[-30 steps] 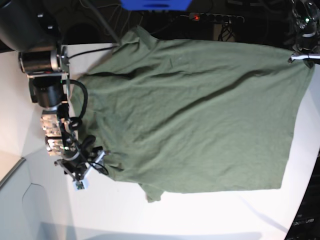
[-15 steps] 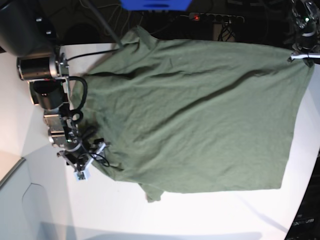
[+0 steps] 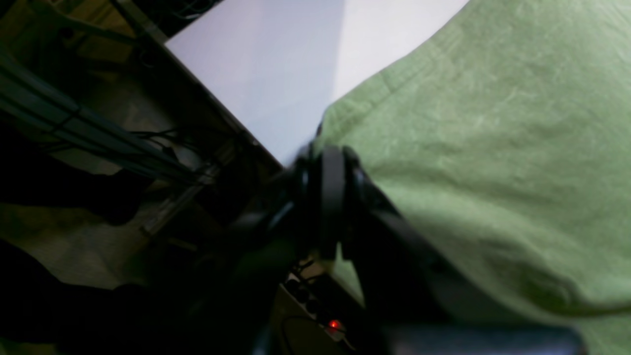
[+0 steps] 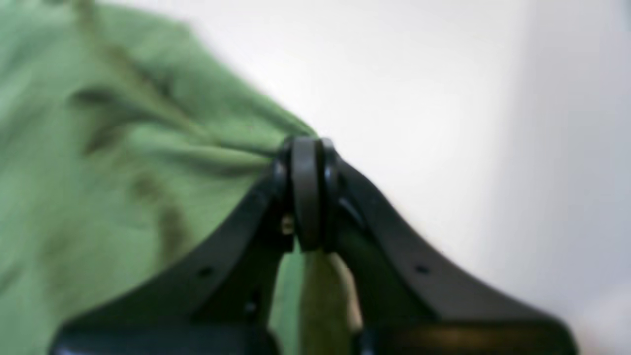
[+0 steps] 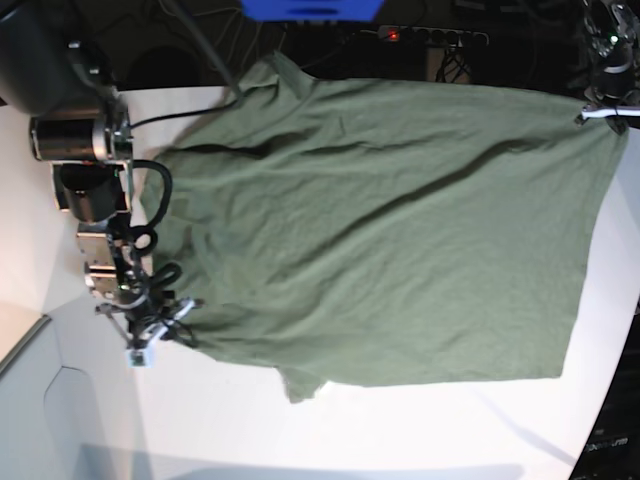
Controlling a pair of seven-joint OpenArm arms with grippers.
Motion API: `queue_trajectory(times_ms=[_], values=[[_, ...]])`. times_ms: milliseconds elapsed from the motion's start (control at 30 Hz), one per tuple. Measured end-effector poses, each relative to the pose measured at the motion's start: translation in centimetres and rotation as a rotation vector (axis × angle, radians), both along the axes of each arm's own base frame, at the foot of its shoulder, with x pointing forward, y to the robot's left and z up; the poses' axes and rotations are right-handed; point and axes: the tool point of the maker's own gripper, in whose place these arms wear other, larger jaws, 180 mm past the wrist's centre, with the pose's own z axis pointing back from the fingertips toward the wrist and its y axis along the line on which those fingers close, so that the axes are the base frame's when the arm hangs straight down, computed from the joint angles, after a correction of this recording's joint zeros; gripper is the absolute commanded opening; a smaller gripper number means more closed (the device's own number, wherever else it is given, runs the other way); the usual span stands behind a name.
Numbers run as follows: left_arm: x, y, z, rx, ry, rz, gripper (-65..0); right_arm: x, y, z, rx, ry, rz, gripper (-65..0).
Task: Layout the t-shirt on the table in an organized manner, then fold the t-shirt properly
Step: 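Pull the grasped edge outward with the right gripper to straighten the shirt, then regrasp the shirt hem corner with the right gripper and pull it outward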
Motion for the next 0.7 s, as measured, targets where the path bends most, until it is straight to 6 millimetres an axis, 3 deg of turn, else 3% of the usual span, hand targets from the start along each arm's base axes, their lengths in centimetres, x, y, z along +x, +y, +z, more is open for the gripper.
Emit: queue_trajectory(times_ms=[167,300,567,700], values=[[-0.1,-0.3,-0.2,-0.010,-0.003,0.004,-64.9,-0.7,-4.8,0.5,0.063,-0.031,-0.188,-65.0],[0.1,-0.5,-0.3,-0.020,-0.006,-0.003,-64.9,-3.0,-6.8,0.4,0.064,-0.072,-0.256,-65.0],[-0.6,-1.6,-1.1,-0.046,0.005,0.017,-64.9,-6.2,-3.8,2.8,0.007,-0.193,-0.185,-65.0],[-1.9,-1.6,-1.3,-0.045,0.027,0.016,-64.9,-9.2,-2.1,1.2,-0.044,-0.119,-0.097,-65.0]])
